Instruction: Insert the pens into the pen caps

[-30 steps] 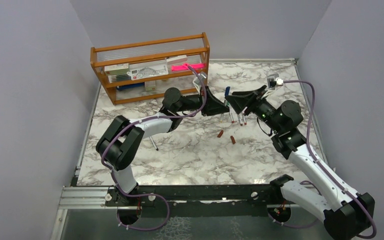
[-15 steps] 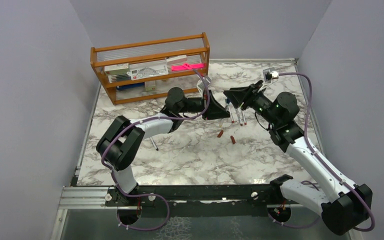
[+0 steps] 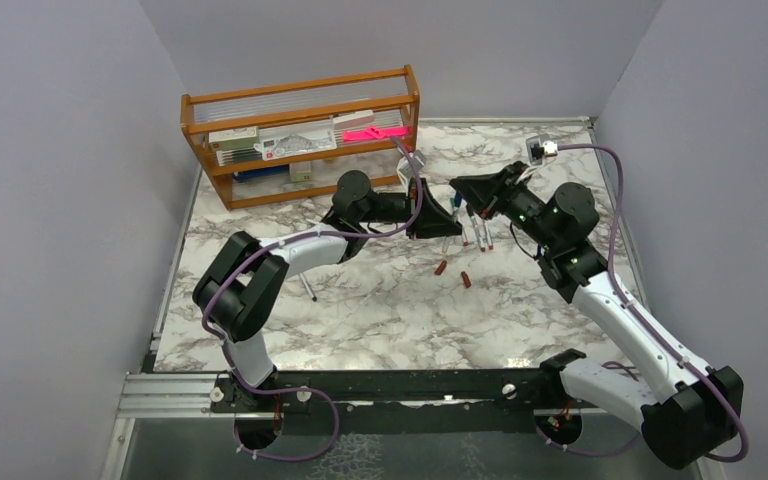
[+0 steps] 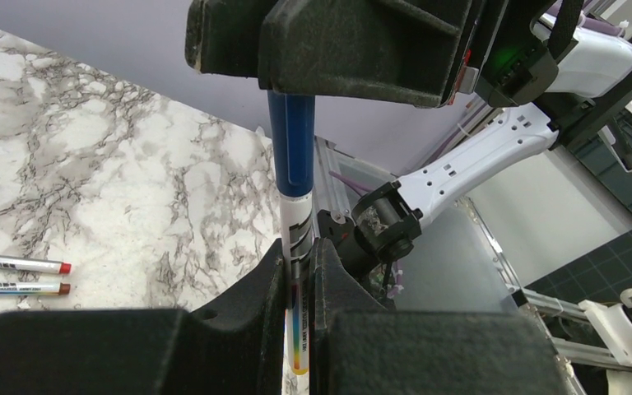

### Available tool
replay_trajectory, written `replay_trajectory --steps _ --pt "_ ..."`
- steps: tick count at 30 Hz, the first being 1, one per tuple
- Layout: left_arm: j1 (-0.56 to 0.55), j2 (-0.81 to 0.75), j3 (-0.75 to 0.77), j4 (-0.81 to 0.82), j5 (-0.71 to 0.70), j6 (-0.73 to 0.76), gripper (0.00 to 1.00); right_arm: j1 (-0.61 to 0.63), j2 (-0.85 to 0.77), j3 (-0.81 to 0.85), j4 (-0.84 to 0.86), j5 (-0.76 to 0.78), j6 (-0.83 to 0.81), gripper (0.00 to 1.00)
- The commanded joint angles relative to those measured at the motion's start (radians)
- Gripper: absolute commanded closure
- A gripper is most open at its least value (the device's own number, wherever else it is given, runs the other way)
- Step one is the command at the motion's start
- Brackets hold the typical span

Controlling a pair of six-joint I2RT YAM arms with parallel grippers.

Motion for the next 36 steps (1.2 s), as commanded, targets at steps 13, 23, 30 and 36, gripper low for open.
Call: replay_trajectory --steps 13,23,30,36 --pt "0.005 -0.015 0.24 -0.003 -0.003 0.001 1.0 0.012 -0.005 -0.04 -0.157 -0.138 -0.061 0.99" --pt "0.036 0.001 0.405 -0.011 0.008 0.003 1.0 0.012 -0.006 -0.089 -0.194 -0.179 -0.054 0.99" --pt "0.048 0.009 0.397 -0.022 0.014 -0.005 1.0 0.012 -0.013 -0.06 -0.178 -0.132 -0.03 0.99" --pt "0.033 -0.021 0.143 -0.03 -0.095 0.041 1.0 0.012 -0.076 0.035 -0.208 0.175 0.052 0.75"
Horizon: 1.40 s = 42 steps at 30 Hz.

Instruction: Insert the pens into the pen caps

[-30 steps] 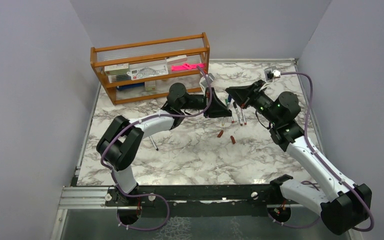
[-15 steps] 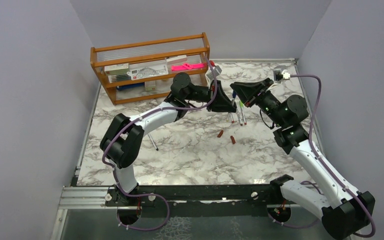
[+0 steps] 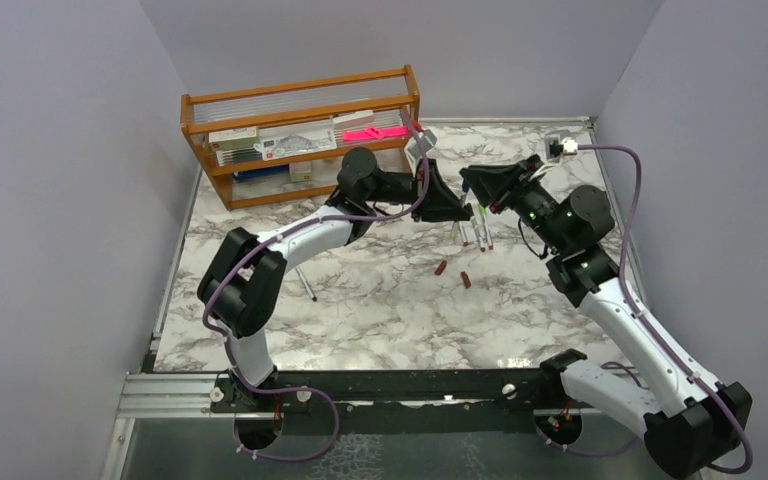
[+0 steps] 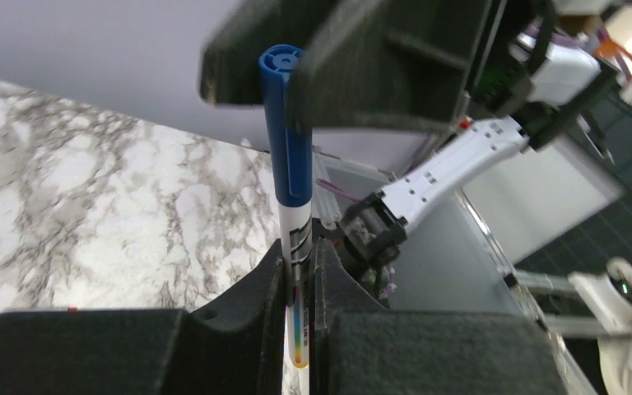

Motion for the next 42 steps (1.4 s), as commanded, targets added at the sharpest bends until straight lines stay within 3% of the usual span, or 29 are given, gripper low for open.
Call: replay_trajectory --steps 1,3,6,10,15,18,26,29,31,37,42 --pt "0.018 -0.066 -0.148 0.102 -0.25 0.047 1.0 0.023 -0.052 0.012 -0.272 0.204 0.058 0.63" --pt "0.019 -0.073 -0.201 0.05 -0.293 0.101 1.0 0.023 -0.104 0.025 -0.273 0.307 0.03 0.46" --pt "0.017 -0.072 -0.249 -0.078 -0.413 0.226 1.0 0.024 -0.164 0.04 -0.305 0.426 -0.025 0.34" --pt "-0.004 -0.011 -0.203 -0.32 -0.701 0.351 1.0 0.024 -0.172 0.041 -0.375 0.496 -0.061 0.33" --pt "-0.081 0.124 -0.006 -0.709 -1.135 0.356 1.0 0.024 -0.162 0.003 -0.421 0.471 -0.019 0.34" --pt "-0.115 0.207 0.111 -0.826 -1.238 0.315 1.0 0.024 -0.171 -0.027 -0.417 0.456 -0.006 0.35" --pt "-0.153 0.334 0.214 -0.898 -1.409 0.174 0.89 0.024 -0.155 -0.048 -0.446 0.416 -0.012 0.36" --pt "-0.153 0.374 0.238 -0.885 -1.412 0.147 0.88 0.024 -0.156 -0.067 -0.454 0.404 -0.007 0.36" --pt "-0.152 0.4 0.263 -0.892 -1.383 0.137 0.82 0.024 -0.161 -0.081 -0.456 0.401 -0.003 0.37" --pt "-0.153 0.4 0.272 -0.902 -1.328 0.099 0.51 0.024 -0.147 -0.112 -0.454 0.384 -0.004 0.37" --pt "-0.147 0.294 0.197 -0.858 -1.31 0.101 0.47 0.023 -0.098 -0.147 -0.405 0.353 -0.003 0.37"
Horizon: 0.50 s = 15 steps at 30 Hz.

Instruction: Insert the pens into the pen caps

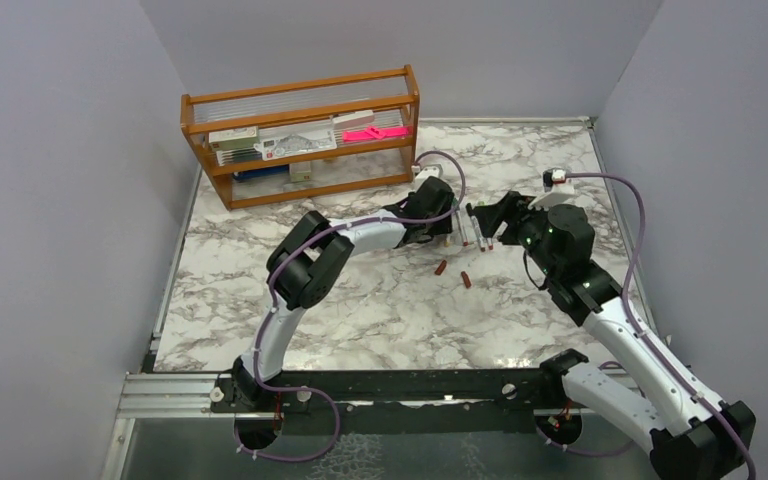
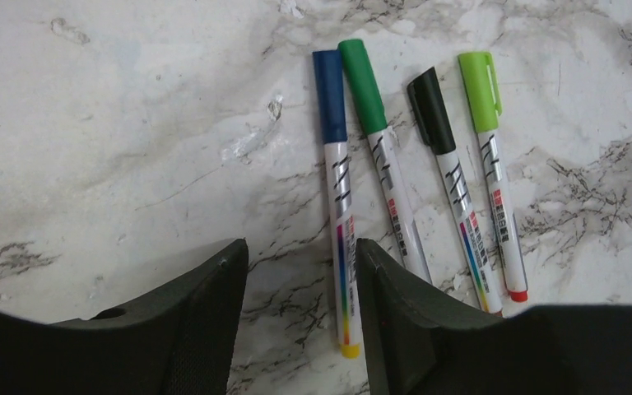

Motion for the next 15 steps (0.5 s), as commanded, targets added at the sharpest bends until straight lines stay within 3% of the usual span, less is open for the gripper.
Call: replay_trajectory --steps 1,5,8,12,15 --pt "0.007 -0.14 -0.076 0.037 0.017 -0.006 0.47 0.002 0.038 -0.032 0.049 -0.05 0.0 0.37" --pt "0.063 -0.291 -0.197 0.022 -0.001 0.01 0.47 0.002 0.097 -0.057 0.14 -0.12 -0.065 0.37" --pt "0.123 -0.449 -0.355 0.054 -0.03 0.006 0.47 0.005 0.187 -0.051 0.194 -0.187 -0.074 0.45" --pt "0.193 -0.672 -0.558 0.095 -0.108 0.008 0.51 0.076 0.327 -0.032 0.308 -0.175 -0.099 0.47" --pt "0.319 -0.75 -0.626 0.066 0.033 -0.044 0.49 0.181 0.487 0.041 0.365 -0.152 -0.173 0.49"
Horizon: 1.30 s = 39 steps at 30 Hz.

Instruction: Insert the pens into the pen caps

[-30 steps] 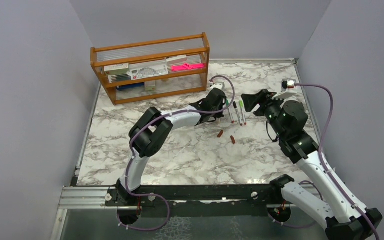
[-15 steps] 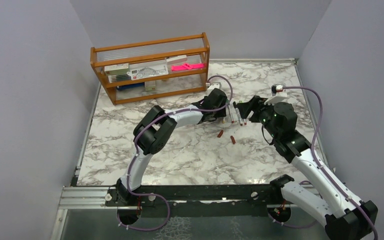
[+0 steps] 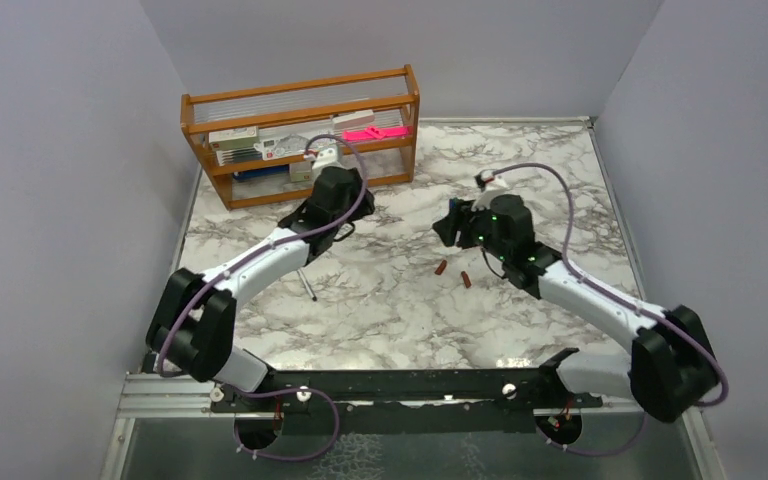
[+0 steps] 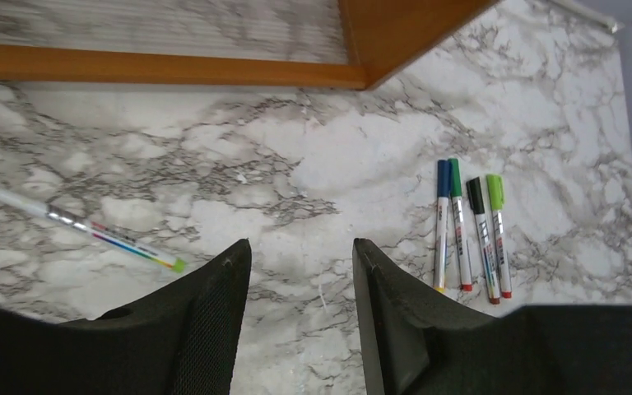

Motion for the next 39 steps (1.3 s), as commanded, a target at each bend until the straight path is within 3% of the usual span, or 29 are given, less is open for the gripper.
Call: replay_trajectory --steps 1,5,8,11,14,23,28,32,35,39 --pt "0.161 -0.103 -0.117 0.022 0.149 -0.065 0.51 0.135 0.206 0.108 0.161 -0.026 -0.124 0.49" --pt "0.279 -0.175 -0.236 0.073 0.265 -0.119 0.53 0.225 0.446 0.246 0.245 -0.11 -0.225 0.43" --pt "0.321 -0.245 -0.279 0.063 0.274 -0.124 0.53 0.288 0.619 0.387 0.234 -0.104 -0.317 0.33" --pt "0.376 -0.265 -0.286 0.05 0.35 -0.122 0.53 0.312 0.791 0.523 0.214 -0.11 -0.354 0.32" --pt "0.438 -0.283 -0.296 0.047 0.416 -0.124 0.53 0.319 0.892 0.612 0.214 -0.106 -0.379 0.31" --pt "0.542 -0.362 -0.334 -0.002 0.445 -0.082 0.52 0.325 1.064 0.801 0.123 -0.099 -0.428 0.33" --pt "0.552 -0.364 -0.339 -0.01 0.456 -0.056 0.52 0.351 1.111 0.837 0.086 -0.027 -0.475 0.44" --pt "0.558 -0.354 -0.34 0.0 0.475 -0.058 0.52 0.386 1.123 0.827 0.072 0.045 -0.516 0.46" --pt "0.56 -0.344 -0.343 0.012 0.492 -0.06 0.52 0.403 1.114 0.801 0.078 0.067 -0.514 0.61" --pt "0.562 -0.341 -0.349 0.029 0.511 -0.065 0.52 0.407 1.089 0.767 0.078 0.097 -0.482 0.92"
